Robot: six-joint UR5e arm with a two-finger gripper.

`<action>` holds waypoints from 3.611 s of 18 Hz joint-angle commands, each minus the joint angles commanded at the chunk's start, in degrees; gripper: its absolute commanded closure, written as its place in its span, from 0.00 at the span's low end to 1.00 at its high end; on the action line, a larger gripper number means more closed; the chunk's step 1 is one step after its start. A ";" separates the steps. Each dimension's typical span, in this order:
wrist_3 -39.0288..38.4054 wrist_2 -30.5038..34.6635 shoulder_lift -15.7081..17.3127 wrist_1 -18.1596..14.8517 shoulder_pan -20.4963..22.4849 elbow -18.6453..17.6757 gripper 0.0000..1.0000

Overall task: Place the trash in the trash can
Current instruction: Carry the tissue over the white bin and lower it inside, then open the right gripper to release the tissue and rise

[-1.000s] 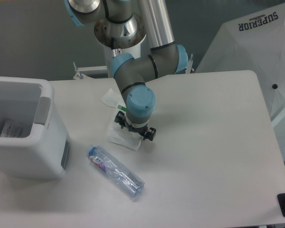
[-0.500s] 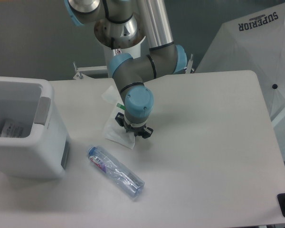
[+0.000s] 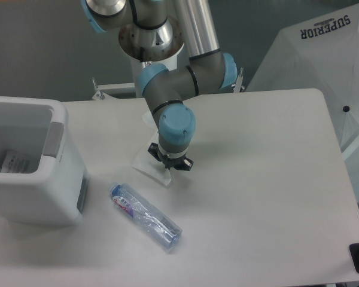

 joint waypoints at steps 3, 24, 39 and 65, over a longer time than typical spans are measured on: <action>-0.53 -5.00 2.02 -2.63 1.23 3.69 1.00; -21.26 -34.90 15.11 -9.85 0.71 27.17 1.00; -26.37 -40.18 18.02 -9.23 -7.20 25.94 0.96; -23.29 -32.00 11.61 -2.56 -6.25 20.31 0.00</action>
